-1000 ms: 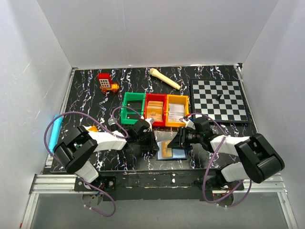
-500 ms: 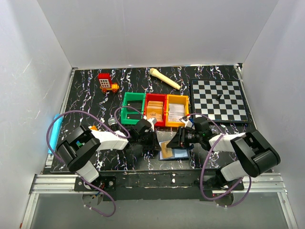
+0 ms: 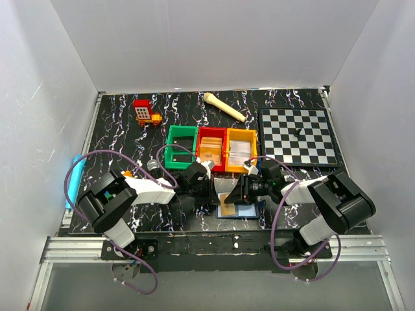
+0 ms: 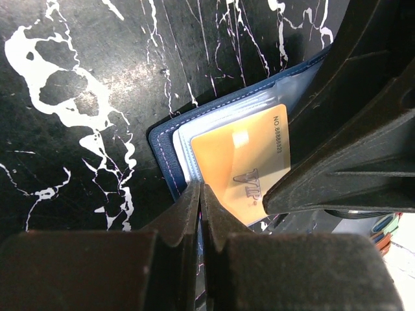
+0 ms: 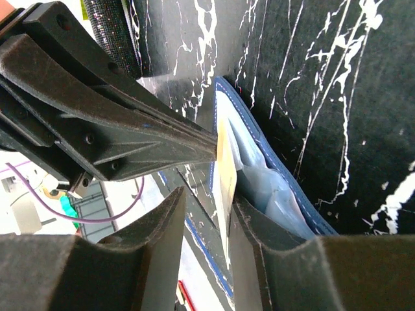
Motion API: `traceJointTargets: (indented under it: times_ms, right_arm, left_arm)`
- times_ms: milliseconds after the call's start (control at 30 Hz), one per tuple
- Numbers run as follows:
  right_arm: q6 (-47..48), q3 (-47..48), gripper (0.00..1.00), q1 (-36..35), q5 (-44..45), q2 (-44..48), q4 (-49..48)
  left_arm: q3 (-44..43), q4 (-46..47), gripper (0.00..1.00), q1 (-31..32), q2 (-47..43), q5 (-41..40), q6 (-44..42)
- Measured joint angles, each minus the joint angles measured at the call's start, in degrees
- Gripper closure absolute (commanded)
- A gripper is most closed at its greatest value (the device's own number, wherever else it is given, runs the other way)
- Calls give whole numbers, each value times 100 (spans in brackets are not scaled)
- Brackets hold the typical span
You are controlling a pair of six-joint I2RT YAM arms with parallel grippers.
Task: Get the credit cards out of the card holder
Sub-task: Remove the credit card from the card holder.
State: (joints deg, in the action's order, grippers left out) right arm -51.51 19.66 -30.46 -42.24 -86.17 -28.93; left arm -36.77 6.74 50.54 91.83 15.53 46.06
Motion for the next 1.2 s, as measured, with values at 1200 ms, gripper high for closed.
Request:
traceJointTargets:
  times_ms: [1200]
  right_arm:
    - [129,138,60,-197,149,273,450]
  left_arm:
    - [28,52,100,138,9,-273,286]
